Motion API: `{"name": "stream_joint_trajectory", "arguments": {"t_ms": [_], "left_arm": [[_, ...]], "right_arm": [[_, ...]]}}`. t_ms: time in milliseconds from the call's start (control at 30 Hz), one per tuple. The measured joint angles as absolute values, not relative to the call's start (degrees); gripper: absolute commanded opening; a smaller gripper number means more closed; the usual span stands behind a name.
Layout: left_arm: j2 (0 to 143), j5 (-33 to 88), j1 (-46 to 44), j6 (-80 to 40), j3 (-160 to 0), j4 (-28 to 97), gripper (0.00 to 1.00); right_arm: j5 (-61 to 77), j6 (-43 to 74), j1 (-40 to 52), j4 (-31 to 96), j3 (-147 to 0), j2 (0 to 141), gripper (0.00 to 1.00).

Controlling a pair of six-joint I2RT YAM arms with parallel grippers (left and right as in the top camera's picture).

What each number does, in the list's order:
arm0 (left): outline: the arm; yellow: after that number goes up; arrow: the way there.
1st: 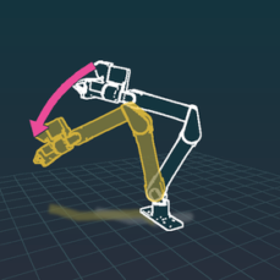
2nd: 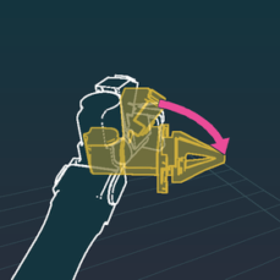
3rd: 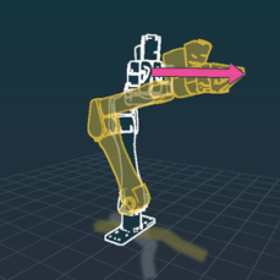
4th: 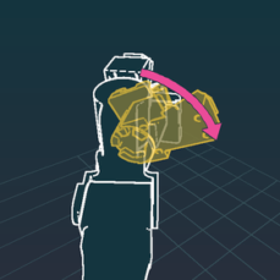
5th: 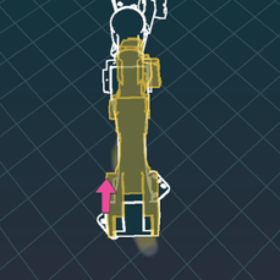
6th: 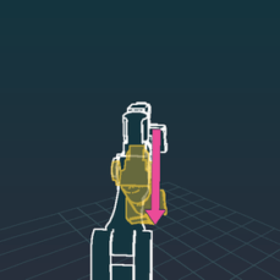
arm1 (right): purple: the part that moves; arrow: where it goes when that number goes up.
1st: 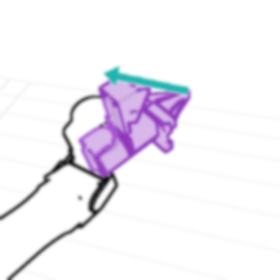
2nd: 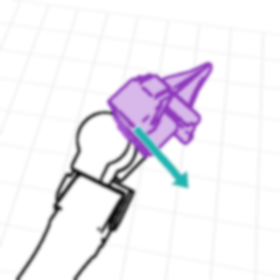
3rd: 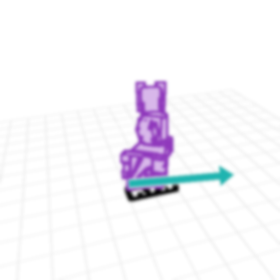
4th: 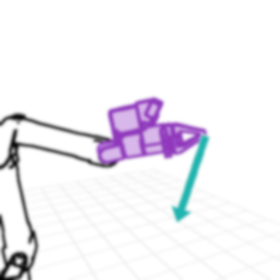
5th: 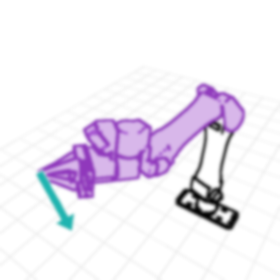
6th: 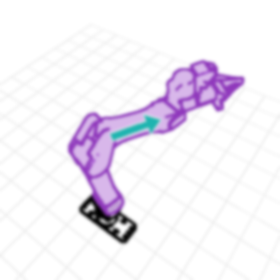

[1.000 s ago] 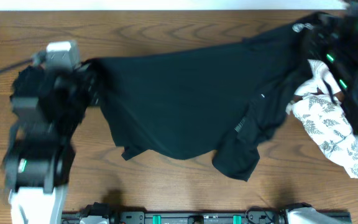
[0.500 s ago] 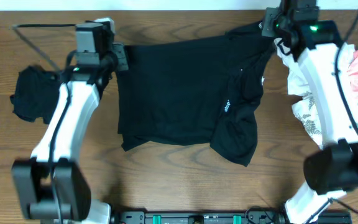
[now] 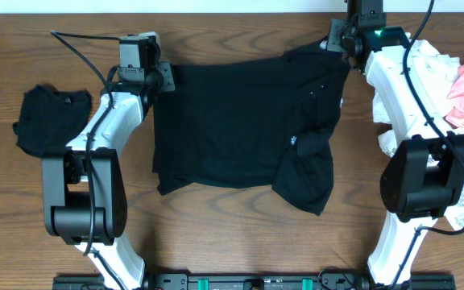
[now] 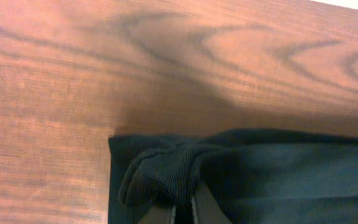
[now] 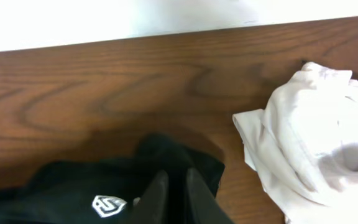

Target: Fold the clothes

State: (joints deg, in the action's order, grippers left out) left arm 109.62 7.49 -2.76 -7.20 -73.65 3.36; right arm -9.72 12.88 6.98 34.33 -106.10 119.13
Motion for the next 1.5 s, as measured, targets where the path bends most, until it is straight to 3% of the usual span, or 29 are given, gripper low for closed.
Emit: {"name": "stream_joint_trajectory", "arguments": {"t_ms": [100,200,233,267,300,433,500,567,733,833,933,1100,1267,1367,1500], "left_arm": [[109.73,7.33,-2.76,-7.14,-73.65,-0.6,0.06],[109.73,6.83,-2.76,-7.01,-73.65,-5.26,0.06],[109.73,6.79,-2.76,-7.01,-73.65,-6.0,0.07],[109.73,6.66,-2.76,-7.01,-73.65,-6.02,0.12],[109.73,6.63,-2.76,-6.98,-73.65,-5.43,0.24],[109.73,6.04,-2.79,-6.52,-73.67,0.6,0.41],[109.73,5.8,-2.79,-6.46,-73.69,4.47,0.42],[109.73,5.76,-2.79,-6.57,-73.69,7.79,0.46],[109.73,7.2,-2.76,-6.59,-73.69,15.35,0.48],[109.73,11.44,-2.79,-6.57,-73.69,17.63,0.48],[109.73,15.38,-2.85,-6.55,-73.69,18.28,0.5],[109.73,18.24,-3.44,-6.33,-73.69,19.27,0.54],[109.73,19.22,-3.53,-6.15,-73.69,20.1,0.54],[109.73,19.38,-3.53,-5.58,-73.69,21.69,0.54],[109.73,19.33,-3.53,-4.19,-73.69,20.73,0.64]], "right_arm": [[-9.98,12.86,6.98,32.71,-106.1,119.22,0.48],[-10.11,12.93,6.98,32.14,-106.1,119.22,0.49],[-10.09,12.97,6.98,32.4,-106.1,119.22,0.46],[-10.07,12.93,6.98,32.91,-106.1,119.22,0.43],[-9.98,12.84,6.98,33.74,-106.1,119.22,0.4],[-8.32,12.14,6.98,38.63,-106.1,119.22,0.27],[-7.05,11.46,6.98,41.45,-106.13,119.22,0.08],[-5.67,11.22,6.98,43.99,-106.1,119.22,0.01],[-2.22,8.1,7.01,49.52,-106.1,119.7,0.01],[-1.43,5.98,7.03,50.33,-106.1,121.62,0.07],[-1.61,5.45,7.01,49.54,-106.06,124.22,0.2],[-1.72,5.41,6.98,47.2,-106.02,126.52,0.18],[-0.36,5.5,6.98,49.41,-106.02,127.04,0.26],[1.23,5.5,6.98,50.87,-106.02,127.09,0.39],[2.2,4.97,6.98,50.54,-106.02,127.07,0.46]]}}
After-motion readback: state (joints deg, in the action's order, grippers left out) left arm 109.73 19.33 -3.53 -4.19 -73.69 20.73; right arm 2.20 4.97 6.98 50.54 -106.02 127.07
